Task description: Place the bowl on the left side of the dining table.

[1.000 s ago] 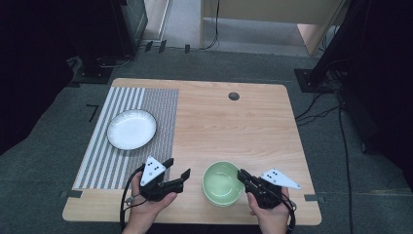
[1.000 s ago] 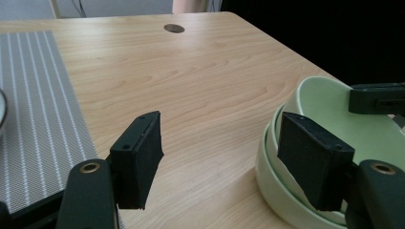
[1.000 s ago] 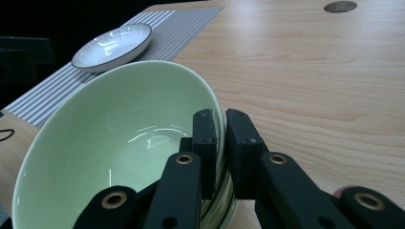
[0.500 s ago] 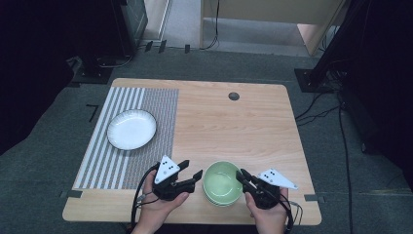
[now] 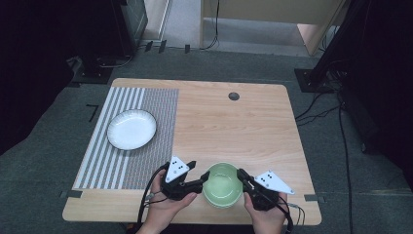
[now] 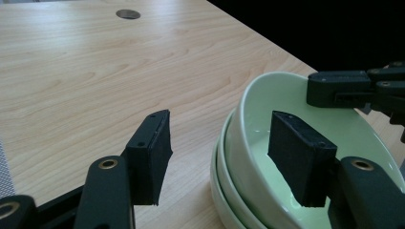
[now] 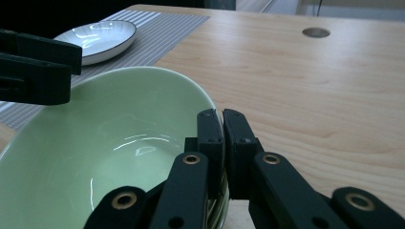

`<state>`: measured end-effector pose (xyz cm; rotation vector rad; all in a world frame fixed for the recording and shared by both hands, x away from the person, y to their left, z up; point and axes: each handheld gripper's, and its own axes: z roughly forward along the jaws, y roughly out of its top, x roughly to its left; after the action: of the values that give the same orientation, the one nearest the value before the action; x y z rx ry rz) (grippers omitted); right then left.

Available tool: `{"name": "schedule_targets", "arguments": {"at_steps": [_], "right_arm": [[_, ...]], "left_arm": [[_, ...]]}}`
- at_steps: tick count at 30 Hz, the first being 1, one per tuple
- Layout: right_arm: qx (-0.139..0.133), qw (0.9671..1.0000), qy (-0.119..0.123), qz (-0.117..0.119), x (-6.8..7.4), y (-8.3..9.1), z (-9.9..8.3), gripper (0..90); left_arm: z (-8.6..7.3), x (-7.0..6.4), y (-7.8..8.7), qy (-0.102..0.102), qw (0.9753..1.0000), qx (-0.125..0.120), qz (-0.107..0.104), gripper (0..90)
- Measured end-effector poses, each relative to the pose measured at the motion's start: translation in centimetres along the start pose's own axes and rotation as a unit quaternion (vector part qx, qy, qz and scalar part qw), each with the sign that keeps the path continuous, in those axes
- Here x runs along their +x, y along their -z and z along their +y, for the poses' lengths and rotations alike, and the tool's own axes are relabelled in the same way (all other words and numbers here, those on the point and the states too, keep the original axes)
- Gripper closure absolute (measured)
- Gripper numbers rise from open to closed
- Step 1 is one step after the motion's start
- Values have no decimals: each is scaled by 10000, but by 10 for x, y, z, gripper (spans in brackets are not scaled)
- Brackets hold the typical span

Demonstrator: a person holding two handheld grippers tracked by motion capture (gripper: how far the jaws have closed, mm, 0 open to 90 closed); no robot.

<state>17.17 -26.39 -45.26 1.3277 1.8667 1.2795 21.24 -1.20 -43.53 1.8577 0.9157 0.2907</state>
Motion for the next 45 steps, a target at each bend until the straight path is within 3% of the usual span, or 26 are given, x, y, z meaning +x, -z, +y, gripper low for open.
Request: {"name": "schedule_targets", "arguments": {"at_steps": [6,8,10,14,18,22,25,30,32,36,41,45], "right_arm": [[-108,9998,148,-99,4,1,0,882],[-168,9994,274,-164,6,2,0,883],[-241,9985,420,-238,10,4,1,884],[-372,9968,613,-348,14,6,1,885],[-447,9957,713,-383,16,7,1,887],[-580,9939,833,-442,19,9,1,889],[-633,9926,911,-497,21,11,1,891],[-634,9929,884,-474,20,12,0,892],[-597,9938,815,-456,18,12,-1,892],[-612,9954,638,-371,15,12,-3,891],[-560,9963,542,-354,15,12,-2,884],[-308,9985,335,-291,13,7,-4,794]], "left_arm": [[-3,-8,-8,-203,9997,144,14,476],[-4,-10,-11,-261,9994,208,68,500],[-5,-12,-15,-306,9987,311,248,524],[-5,-13,-22,-349,9979,465,291,641],[-6,-16,-24,-465,9972,452,385,666],[-7,-18,-28,-699,9957,425,436,782],[-7,-16,-28,-723,9960,383,346,825],[-9,-18,-28,-842,9955,197,394,834],[-8,-15,-24,-706,9973,13,223,849],[-8,-19,-22,-900,9953,-135,332,852],[-9,-20,-18,-906,9949,-279,347,851],[-8,-24,-14,-1013,9929,-455,422,848]]}}
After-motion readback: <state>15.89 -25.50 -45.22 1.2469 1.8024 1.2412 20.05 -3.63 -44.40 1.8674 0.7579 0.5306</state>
